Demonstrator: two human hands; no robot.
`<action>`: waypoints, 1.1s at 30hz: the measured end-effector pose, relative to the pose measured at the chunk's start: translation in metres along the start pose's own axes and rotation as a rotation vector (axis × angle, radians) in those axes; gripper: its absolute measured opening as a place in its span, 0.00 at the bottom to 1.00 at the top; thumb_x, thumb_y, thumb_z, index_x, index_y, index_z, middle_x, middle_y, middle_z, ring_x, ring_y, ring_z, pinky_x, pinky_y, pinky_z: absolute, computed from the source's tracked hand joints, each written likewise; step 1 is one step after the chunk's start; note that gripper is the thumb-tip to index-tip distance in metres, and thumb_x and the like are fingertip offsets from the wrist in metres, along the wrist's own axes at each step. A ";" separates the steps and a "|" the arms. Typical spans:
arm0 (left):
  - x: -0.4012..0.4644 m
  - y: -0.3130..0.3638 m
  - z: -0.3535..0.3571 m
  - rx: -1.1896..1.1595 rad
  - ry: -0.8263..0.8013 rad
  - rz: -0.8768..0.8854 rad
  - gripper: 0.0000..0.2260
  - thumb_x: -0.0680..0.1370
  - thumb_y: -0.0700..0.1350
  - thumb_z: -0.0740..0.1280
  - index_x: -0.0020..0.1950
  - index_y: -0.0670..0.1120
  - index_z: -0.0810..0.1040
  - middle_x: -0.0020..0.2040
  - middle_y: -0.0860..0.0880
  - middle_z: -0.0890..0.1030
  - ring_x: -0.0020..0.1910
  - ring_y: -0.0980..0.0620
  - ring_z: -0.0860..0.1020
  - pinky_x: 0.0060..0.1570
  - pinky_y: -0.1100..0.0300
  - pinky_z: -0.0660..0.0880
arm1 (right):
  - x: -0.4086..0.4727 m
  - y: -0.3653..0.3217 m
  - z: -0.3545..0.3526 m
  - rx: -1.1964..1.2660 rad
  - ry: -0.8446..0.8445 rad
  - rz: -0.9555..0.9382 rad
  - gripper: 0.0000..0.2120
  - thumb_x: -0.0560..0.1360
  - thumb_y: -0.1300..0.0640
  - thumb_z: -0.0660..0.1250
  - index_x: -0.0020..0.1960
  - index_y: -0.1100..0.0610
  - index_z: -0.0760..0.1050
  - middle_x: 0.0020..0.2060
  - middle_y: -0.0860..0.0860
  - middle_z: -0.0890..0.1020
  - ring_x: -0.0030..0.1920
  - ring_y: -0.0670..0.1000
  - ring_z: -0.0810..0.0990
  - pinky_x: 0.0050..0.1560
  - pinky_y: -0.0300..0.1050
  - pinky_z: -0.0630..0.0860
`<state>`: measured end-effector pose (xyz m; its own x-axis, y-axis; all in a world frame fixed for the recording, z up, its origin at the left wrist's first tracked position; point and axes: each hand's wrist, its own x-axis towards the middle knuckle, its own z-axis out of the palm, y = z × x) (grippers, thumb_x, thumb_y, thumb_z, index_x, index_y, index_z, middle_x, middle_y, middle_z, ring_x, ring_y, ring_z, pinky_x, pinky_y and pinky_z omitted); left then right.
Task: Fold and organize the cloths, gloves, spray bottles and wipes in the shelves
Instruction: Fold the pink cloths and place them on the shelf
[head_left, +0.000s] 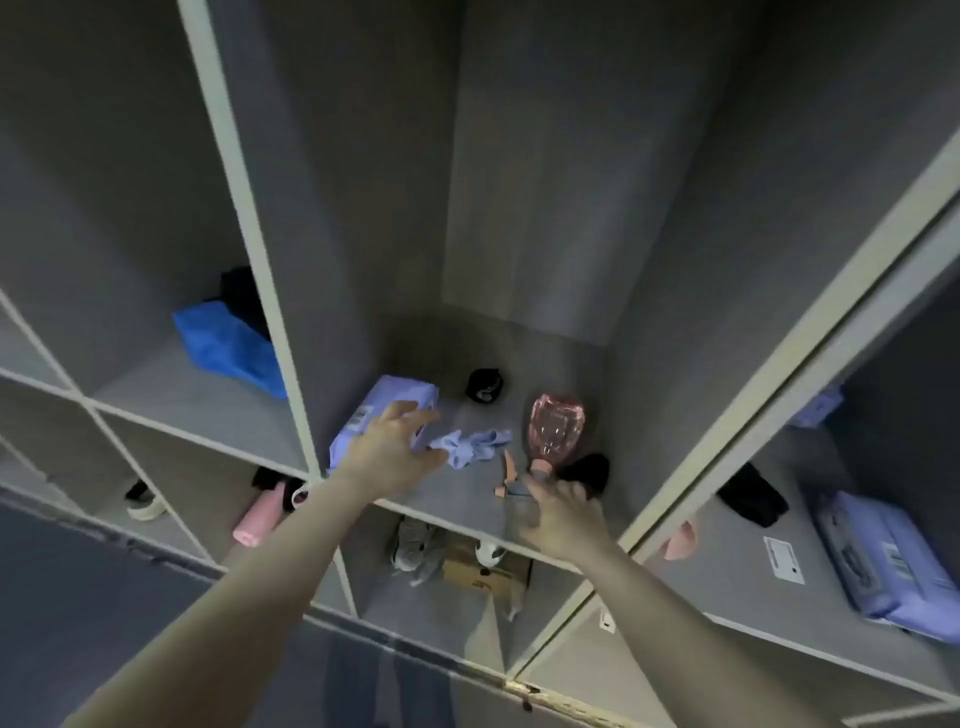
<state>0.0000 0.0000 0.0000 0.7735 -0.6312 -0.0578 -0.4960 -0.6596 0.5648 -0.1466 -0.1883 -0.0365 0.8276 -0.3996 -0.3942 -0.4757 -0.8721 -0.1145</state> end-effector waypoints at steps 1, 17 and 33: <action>0.011 -0.006 0.002 0.058 -0.009 -0.007 0.32 0.71 0.62 0.66 0.74 0.56 0.64 0.77 0.49 0.60 0.75 0.46 0.58 0.71 0.46 0.59 | 0.006 -0.001 0.004 0.003 -0.006 0.011 0.35 0.76 0.47 0.62 0.77 0.44 0.48 0.74 0.54 0.59 0.72 0.58 0.59 0.68 0.53 0.59; 0.083 -0.050 0.021 0.520 -0.217 -0.077 0.32 0.75 0.55 0.67 0.76 0.60 0.57 0.74 0.51 0.57 0.71 0.44 0.56 0.58 0.52 0.72 | 0.071 -0.007 0.022 -0.440 0.078 0.156 0.25 0.80 0.45 0.55 0.75 0.46 0.54 0.60 0.57 0.69 0.60 0.58 0.68 0.58 0.54 0.68; 0.086 -0.052 0.015 0.502 -0.236 -0.064 0.31 0.74 0.59 0.65 0.75 0.63 0.56 0.71 0.53 0.59 0.69 0.44 0.59 0.56 0.54 0.72 | 0.077 0.012 -0.068 -0.049 0.605 0.233 0.16 0.80 0.52 0.57 0.65 0.54 0.71 0.55 0.57 0.81 0.54 0.59 0.80 0.53 0.49 0.72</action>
<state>0.0861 -0.0259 -0.0464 0.7272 -0.6200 -0.2945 -0.6231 -0.7763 0.0958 -0.0679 -0.2484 -0.0065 0.7328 -0.6559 0.1809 -0.6607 -0.7495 -0.0409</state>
